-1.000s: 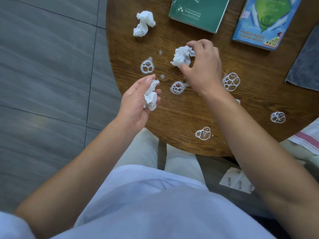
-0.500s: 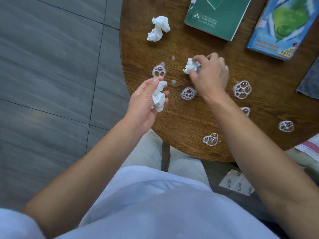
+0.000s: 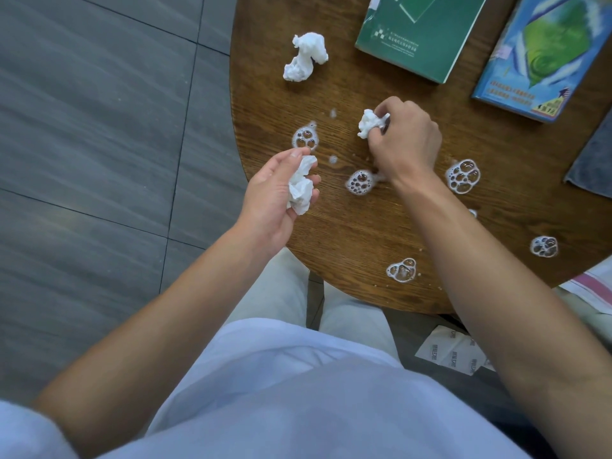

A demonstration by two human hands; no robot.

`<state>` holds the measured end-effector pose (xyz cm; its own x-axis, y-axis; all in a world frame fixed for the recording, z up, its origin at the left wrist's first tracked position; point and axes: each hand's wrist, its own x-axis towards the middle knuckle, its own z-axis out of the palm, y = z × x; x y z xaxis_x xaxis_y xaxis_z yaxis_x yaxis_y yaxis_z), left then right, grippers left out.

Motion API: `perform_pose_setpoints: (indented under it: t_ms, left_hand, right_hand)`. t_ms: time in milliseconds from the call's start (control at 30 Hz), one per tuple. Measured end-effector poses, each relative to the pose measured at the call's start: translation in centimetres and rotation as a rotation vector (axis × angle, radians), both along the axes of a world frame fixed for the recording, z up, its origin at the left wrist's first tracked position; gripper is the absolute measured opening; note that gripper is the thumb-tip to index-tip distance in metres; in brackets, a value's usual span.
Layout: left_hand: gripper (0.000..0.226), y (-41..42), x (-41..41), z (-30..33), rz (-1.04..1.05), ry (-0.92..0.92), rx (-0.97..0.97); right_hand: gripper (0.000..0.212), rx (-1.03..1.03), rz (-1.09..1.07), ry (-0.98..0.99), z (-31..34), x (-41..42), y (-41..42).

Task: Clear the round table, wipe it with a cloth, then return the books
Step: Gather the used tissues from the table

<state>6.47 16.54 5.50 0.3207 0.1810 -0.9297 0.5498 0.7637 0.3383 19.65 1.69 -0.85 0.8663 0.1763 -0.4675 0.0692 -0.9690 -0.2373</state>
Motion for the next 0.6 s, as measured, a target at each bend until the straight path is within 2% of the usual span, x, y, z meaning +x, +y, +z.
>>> perform_pose_setpoints:
  t_ms: [267, 467, 600]
  left_hand:
    - [0.021, 0.0, 0.3, -0.1, 0.007, 0.012, -0.007]
    - [0.025, 0.0, 1.0, -0.1, 0.016, 0.036, -0.014]
    - [0.041, -0.5, 1.3, 0.3, -0.062, 0.043, 0.014]
  right_hand:
    - [0.015, 0.334, 0.013, -0.075, 4.5, -0.9, -0.1]
    - [0.011, 0.417, 0.126, -0.014, 6.0, -3.3, 1.8]
    - [0.012, 0.442, 0.152, 0.005, 6.1, -4.7, 2.2]
